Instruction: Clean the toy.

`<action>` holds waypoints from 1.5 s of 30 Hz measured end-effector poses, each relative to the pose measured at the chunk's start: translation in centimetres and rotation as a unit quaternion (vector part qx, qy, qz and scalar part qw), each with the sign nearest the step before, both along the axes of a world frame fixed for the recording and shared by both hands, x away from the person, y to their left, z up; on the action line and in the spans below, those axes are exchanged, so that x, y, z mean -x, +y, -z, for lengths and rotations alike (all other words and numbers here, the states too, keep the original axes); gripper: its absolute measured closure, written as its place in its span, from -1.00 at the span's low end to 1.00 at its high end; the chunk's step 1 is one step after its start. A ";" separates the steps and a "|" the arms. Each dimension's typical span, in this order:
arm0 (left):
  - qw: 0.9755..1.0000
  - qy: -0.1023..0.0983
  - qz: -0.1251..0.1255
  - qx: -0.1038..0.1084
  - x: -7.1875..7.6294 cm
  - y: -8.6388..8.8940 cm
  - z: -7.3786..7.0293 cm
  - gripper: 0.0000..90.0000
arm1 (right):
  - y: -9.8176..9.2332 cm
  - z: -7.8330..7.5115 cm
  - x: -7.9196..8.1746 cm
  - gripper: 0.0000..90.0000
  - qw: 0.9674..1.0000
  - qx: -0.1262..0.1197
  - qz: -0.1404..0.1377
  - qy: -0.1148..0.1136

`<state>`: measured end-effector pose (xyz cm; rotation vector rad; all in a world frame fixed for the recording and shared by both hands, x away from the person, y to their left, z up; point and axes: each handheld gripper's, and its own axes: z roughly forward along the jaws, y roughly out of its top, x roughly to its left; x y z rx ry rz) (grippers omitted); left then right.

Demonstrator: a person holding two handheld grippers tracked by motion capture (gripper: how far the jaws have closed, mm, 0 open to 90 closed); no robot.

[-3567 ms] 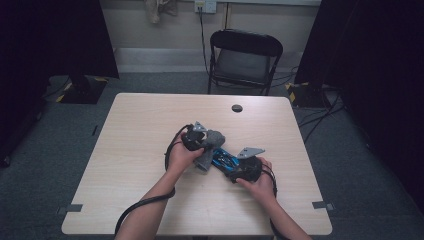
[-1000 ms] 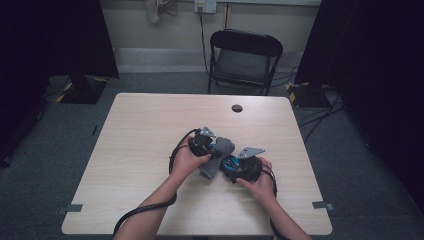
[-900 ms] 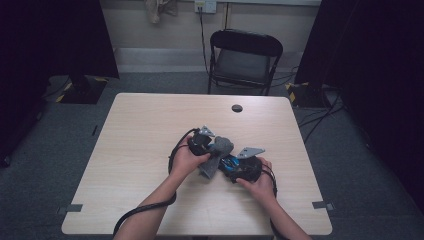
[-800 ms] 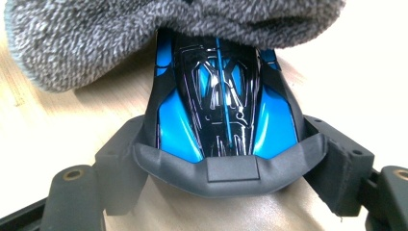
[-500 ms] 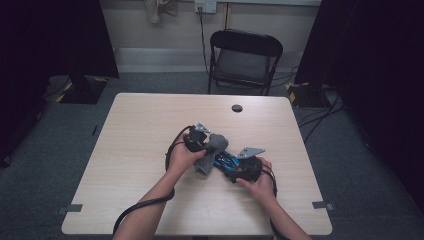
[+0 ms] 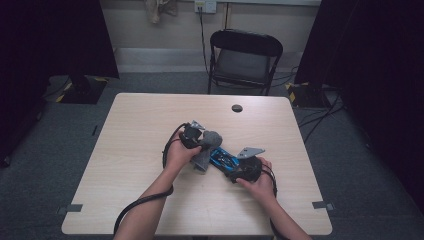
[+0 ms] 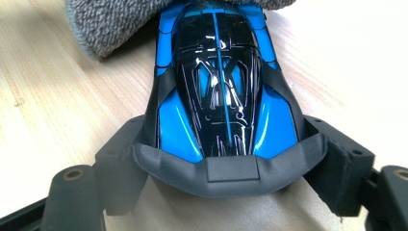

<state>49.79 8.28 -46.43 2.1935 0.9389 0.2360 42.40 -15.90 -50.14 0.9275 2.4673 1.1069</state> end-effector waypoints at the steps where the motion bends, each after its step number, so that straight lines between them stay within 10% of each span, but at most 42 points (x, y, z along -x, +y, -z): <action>1: 1.000 0.001 0.000 0.003 -0.1 0.0 0.0 0.66 | 0.0 0.0 0.0 -0.47 1.000 0.000 0.000 0.000; 21: 0.999 0.001 -0.036 -0.002 -0.5 2.3 0.0 0.65 | 0.0 0.0 0.0 -0.47 1.000 0.000 0.000 0.000; 32: 0.999 -0.013 0.042 0.031 2.5 -0.8 -2.8 0.65 | 0.0 0.0 0.0 -0.47 1.000 0.000 0.000 0.000; 45: 0.992 0.016 0.118 0.049 5.6 -4.7 -1.9 0.65 | 0.0 0.0 0.0 -0.47 1.000 0.000 0.000 0.000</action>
